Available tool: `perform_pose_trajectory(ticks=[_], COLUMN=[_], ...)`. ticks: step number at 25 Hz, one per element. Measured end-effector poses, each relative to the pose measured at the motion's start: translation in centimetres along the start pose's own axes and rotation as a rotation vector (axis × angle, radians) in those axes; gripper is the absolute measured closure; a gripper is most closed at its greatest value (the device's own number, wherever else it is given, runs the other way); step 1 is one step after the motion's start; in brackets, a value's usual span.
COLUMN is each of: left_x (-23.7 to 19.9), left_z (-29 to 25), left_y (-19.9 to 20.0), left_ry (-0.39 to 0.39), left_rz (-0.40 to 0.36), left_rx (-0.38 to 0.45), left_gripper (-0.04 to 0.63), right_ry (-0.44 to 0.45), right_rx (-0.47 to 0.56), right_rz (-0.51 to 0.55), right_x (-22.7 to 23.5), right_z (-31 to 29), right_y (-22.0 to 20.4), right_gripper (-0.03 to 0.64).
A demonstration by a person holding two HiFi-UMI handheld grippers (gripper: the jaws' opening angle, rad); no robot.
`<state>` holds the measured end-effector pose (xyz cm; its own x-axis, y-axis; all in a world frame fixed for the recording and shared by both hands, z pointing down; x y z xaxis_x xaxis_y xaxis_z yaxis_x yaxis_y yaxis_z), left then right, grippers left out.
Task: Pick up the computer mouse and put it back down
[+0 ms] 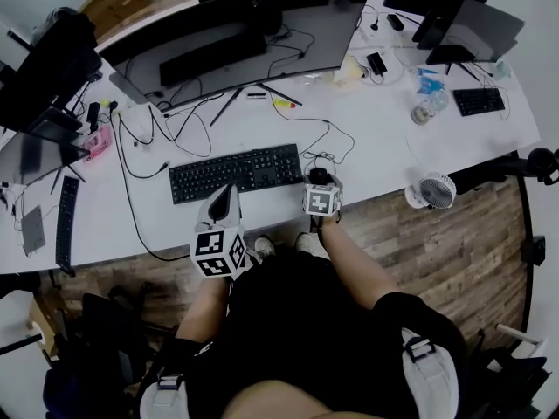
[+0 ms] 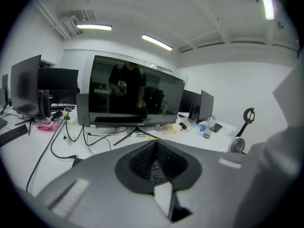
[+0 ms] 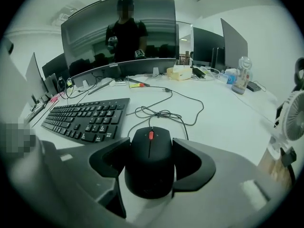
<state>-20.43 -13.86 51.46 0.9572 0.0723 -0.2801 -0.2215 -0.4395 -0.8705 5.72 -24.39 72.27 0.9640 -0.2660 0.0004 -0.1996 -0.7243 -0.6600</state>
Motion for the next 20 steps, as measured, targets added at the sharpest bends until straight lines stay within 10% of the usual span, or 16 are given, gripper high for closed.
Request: perform_pose_trajectory(ticks=[8,20], left_x=[0.7,2.5], left_z=[-0.6,-2.4], left_y=[0.8,2.3], left_ry=[-0.025,-0.088], left_rz=[-0.001,-0.016], left_rx=[0.022,0.072], left_gripper=[0.541,0.541], right_ry=[0.010,0.024], right_rx=[0.116,0.566], right_rz=[0.023,0.061], right_x=[1.4,2.8], right_z=[4.5,16.5], right_y=[3.3,14.9], right_gripper=[0.345,0.345])
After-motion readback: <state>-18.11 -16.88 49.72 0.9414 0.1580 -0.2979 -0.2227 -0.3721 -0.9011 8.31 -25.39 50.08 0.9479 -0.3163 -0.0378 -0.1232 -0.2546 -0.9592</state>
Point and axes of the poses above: the fingertips, and each gripper's own axes: z backward along the fingers, x to its right, y out of its top, the point moved 9 cm from there along z, backward along the fingers, and after that the axes turned 8 degrees about z, right-handed, at the moved point
